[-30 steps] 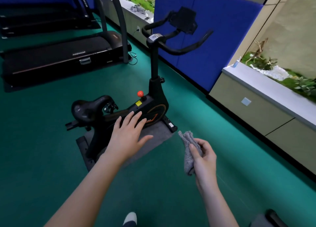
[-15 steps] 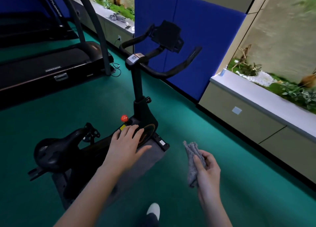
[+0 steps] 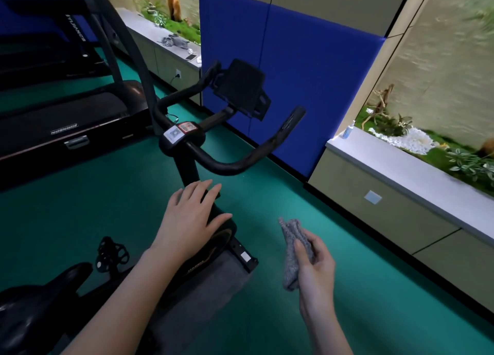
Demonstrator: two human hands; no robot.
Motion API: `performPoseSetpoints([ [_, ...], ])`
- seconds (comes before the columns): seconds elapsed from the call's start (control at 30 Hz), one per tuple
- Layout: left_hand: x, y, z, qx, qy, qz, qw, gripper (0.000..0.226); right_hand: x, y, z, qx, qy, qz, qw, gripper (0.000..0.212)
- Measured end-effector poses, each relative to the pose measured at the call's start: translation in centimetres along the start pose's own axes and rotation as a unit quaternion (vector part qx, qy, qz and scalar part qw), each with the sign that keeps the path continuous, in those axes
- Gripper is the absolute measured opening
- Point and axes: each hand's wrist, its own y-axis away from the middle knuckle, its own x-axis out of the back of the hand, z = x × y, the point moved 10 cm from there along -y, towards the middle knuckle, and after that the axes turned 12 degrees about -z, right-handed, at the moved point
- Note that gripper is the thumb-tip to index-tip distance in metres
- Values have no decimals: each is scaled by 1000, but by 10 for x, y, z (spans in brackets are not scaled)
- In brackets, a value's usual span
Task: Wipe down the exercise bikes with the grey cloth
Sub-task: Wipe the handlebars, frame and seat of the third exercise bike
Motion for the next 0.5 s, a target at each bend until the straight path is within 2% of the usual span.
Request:
performPoseSetpoints([
  [0.23, 25, -91, 2, -58, 5, 17, 998, 75, -7, -67, -8, 33, 6, 57, 998, 26],
  [0.5, 37, -194, 10, -184, 33, 11, 982, 68, -34, -131, -33, 81, 4, 156, 984, 28],
])
